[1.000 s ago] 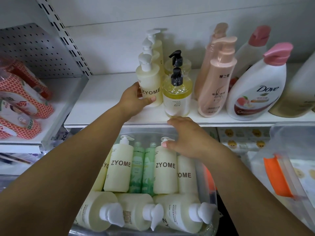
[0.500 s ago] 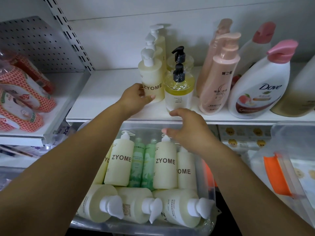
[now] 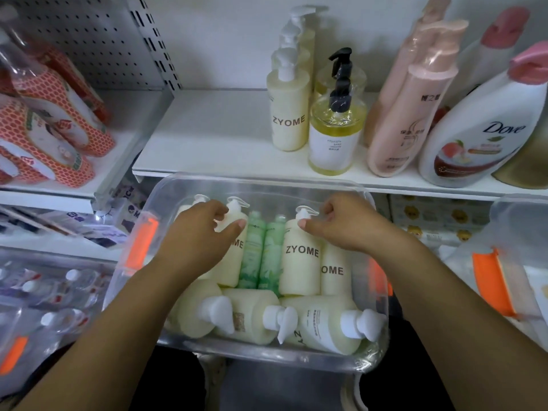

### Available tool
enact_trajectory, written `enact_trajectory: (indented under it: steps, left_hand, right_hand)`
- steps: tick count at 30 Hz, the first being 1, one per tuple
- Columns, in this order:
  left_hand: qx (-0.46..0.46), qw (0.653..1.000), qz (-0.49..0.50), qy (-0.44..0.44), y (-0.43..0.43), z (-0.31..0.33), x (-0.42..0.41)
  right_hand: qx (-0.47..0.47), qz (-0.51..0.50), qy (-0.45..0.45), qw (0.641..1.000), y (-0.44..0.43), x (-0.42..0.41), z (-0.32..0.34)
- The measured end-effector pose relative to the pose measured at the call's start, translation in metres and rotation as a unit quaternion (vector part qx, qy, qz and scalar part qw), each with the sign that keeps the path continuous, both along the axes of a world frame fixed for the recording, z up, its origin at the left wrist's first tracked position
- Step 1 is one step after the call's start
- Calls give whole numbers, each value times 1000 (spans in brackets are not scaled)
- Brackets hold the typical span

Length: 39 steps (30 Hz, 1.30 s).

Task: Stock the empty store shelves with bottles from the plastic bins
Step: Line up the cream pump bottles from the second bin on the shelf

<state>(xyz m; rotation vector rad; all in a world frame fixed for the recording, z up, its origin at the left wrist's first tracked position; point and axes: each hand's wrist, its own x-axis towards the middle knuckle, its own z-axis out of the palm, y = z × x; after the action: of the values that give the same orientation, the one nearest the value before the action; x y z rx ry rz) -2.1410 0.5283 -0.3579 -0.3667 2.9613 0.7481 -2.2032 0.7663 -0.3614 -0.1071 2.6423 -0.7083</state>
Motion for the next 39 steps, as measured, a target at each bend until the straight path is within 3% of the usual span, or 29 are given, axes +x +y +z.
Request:
enact_trajectory:
  steps: [3, 10, 17, 25, 31, 34, 37, 39]
  left_hand:
    - [-53, 998, 9, -33, -6, -10, -3]
    - [-94, 993, 3, -71, -9, -16, -21]
    - [-61, 992, -9, -113, -14, -11, -40]
    - [-29, 995, -18, -89, -29, -14, -47]
    - [62, 997, -2, -49, -33, -14, -46]
    - [163, 986, -14, -17, -26, -1, -41]
    - [266, 956, -74, -96, -20, 6, -35]
    - [289, 937, -120, -153, -14, 4, -32]
  right_hand:
    - [-16, -27, -21, 999, -6, -2, -6]
    - [5, 15, -119, 993, -21, -8, -18]
    - [95, 45, -115, 988, -39, -20, -27]
    - [8, -44, -156, 987, -39, -21, -28]
    - [-110, -82, -142, 980, -34, -13, -19]
    - [-135, -81, -92, 983, -36, -8, -12]
    - [-183, -99, -27, 978, -43, -2, 2]
    - [-222, -155, 5, 963, -48, 1, 13]
